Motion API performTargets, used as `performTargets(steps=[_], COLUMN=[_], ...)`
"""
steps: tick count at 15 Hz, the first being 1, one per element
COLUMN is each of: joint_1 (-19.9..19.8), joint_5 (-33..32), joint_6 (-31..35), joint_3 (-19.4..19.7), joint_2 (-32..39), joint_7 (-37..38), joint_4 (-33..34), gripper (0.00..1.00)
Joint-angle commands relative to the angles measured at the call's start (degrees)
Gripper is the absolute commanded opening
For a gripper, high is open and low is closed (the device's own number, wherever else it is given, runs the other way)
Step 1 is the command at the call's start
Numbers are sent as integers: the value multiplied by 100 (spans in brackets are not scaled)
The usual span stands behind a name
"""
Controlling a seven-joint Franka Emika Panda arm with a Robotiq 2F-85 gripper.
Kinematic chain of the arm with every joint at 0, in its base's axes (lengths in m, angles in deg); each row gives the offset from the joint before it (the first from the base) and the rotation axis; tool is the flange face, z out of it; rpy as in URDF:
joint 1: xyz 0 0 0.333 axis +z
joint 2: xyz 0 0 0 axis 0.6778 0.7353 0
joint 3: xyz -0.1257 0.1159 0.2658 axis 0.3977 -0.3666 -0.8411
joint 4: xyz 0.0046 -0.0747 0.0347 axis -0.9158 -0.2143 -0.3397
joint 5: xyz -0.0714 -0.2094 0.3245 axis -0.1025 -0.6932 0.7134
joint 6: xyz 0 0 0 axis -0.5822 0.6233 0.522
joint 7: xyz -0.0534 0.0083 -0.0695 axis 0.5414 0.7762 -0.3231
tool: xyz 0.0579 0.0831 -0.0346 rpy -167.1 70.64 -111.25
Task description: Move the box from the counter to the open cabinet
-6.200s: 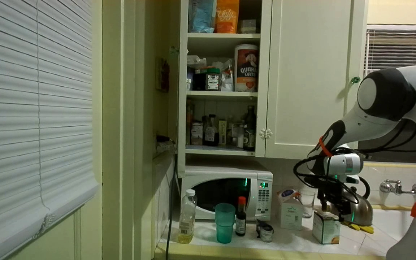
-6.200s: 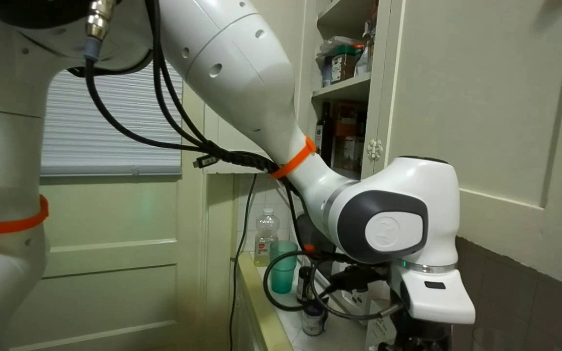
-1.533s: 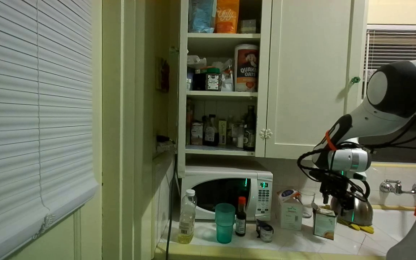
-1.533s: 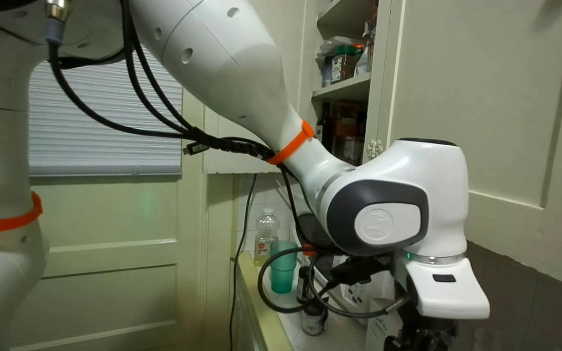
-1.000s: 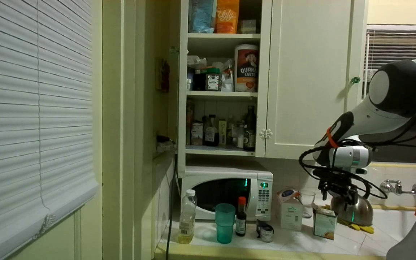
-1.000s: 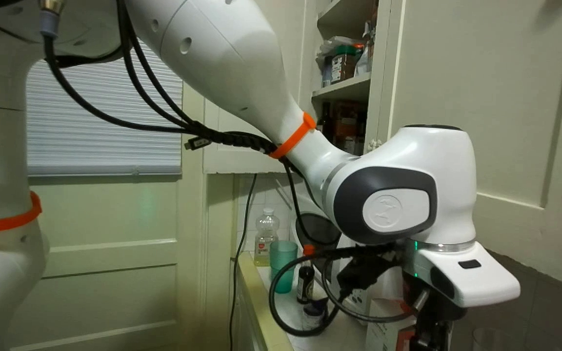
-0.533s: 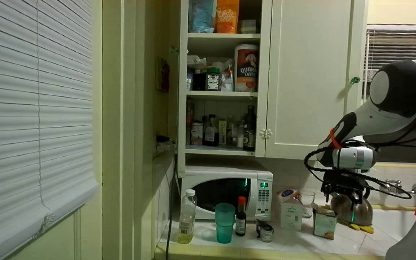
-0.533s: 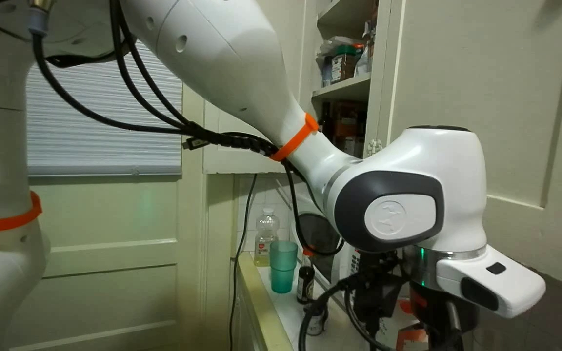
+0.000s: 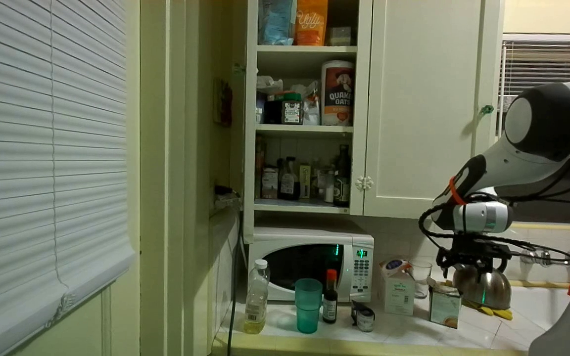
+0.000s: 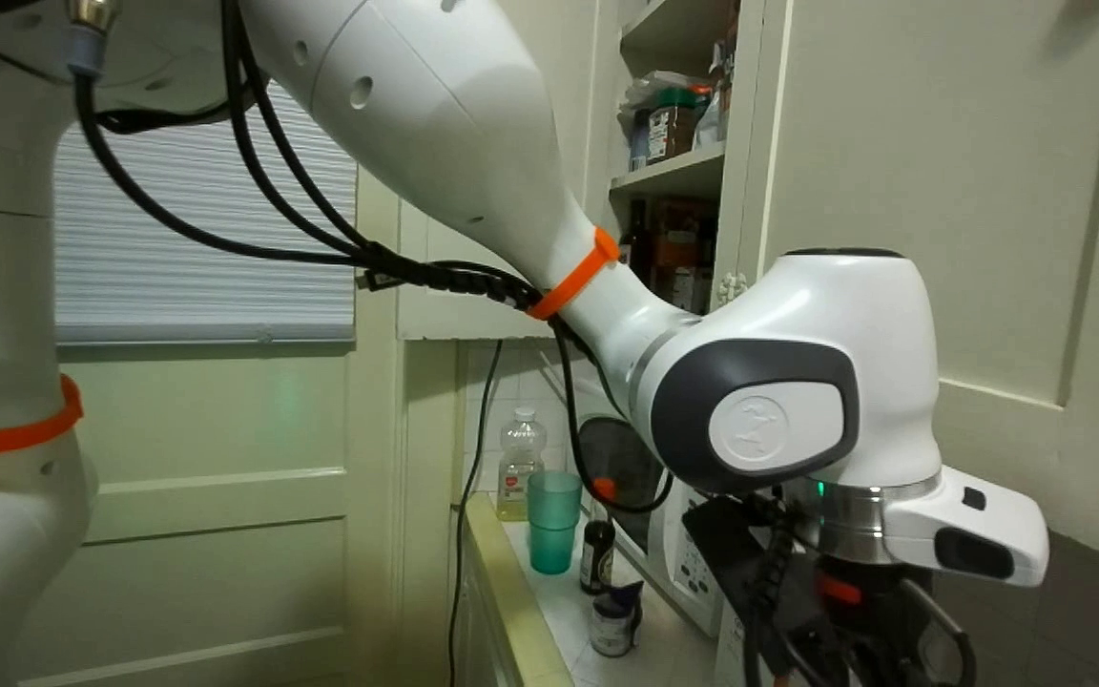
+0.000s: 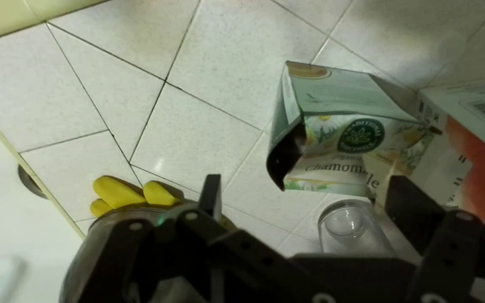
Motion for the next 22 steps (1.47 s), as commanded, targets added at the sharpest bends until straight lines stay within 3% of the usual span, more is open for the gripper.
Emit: performTargets(steps=[1, 10, 11, 18, 22], joint_1=[31, -29, 20, 36, 65], joint_5=[-36, 254, 89, 117, 721], joint_6=[-234, -586, -368, -167, 741], joint_3=[-52, -56, -72, -90, -197], joint_2=[-26, -51, -8, -48, -66], joint_7=[-1024, -4141, -3461, -3575, -5201], joint_4=[89, 67, 69, -33, -371], gripper=[100, 100, 100, 100, 100])
